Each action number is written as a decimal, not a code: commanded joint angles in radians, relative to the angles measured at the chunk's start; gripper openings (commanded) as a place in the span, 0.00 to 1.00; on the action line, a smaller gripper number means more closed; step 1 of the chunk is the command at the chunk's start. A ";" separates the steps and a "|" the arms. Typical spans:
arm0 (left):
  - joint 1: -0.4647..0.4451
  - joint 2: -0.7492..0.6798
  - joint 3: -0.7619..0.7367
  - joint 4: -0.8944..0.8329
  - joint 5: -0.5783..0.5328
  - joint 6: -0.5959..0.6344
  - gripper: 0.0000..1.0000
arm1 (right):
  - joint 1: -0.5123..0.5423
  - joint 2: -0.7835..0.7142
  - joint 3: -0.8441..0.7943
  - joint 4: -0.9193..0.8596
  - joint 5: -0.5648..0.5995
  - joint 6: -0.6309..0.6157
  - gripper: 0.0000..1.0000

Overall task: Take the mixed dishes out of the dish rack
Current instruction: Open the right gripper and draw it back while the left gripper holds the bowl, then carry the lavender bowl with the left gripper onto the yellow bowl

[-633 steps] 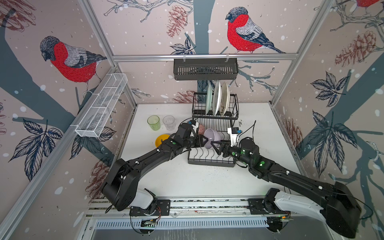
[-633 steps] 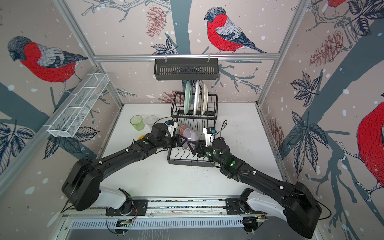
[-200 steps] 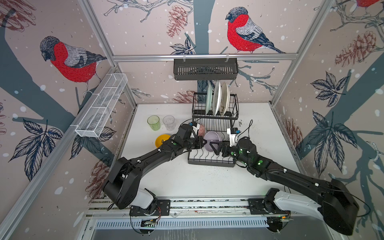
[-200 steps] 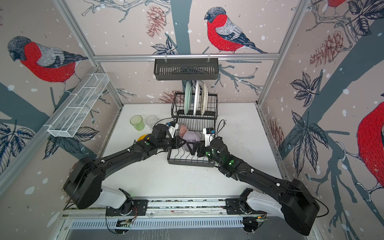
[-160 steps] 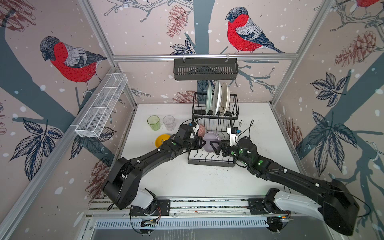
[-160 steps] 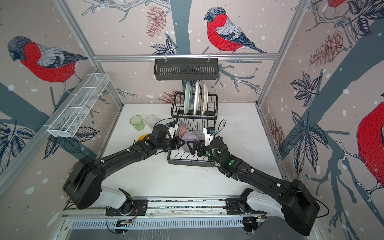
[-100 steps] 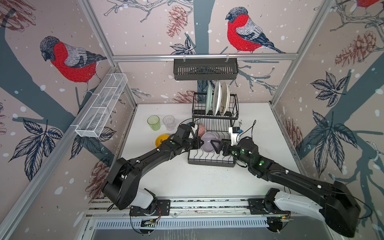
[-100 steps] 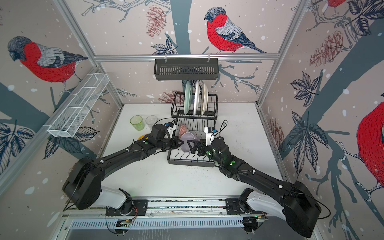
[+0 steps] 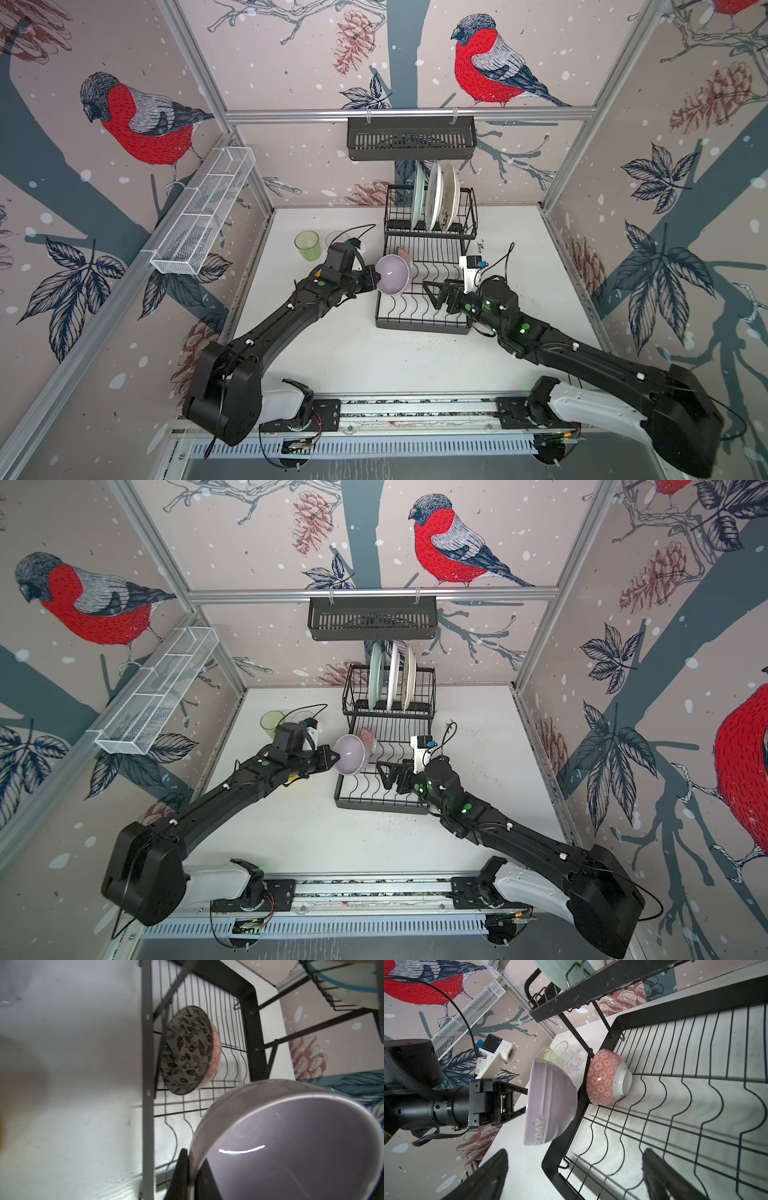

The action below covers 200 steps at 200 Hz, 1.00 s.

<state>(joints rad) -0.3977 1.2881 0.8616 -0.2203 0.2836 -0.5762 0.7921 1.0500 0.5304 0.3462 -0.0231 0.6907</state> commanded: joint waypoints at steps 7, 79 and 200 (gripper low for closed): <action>0.076 -0.057 -0.010 -0.088 -0.071 0.025 0.00 | -0.002 0.002 0.020 0.006 -0.002 -0.060 1.00; 0.332 -0.147 0.003 -0.226 -0.198 0.135 0.00 | -0.026 -0.028 0.021 -0.054 -0.001 -0.116 1.00; 0.478 0.031 0.131 -0.384 -0.197 0.266 0.00 | -0.148 -0.045 -0.024 -0.045 -0.118 -0.124 1.00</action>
<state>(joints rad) 0.0654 1.2915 0.9813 -0.5926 0.0528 -0.3332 0.6533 1.0039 0.5095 0.2855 -0.1074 0.5762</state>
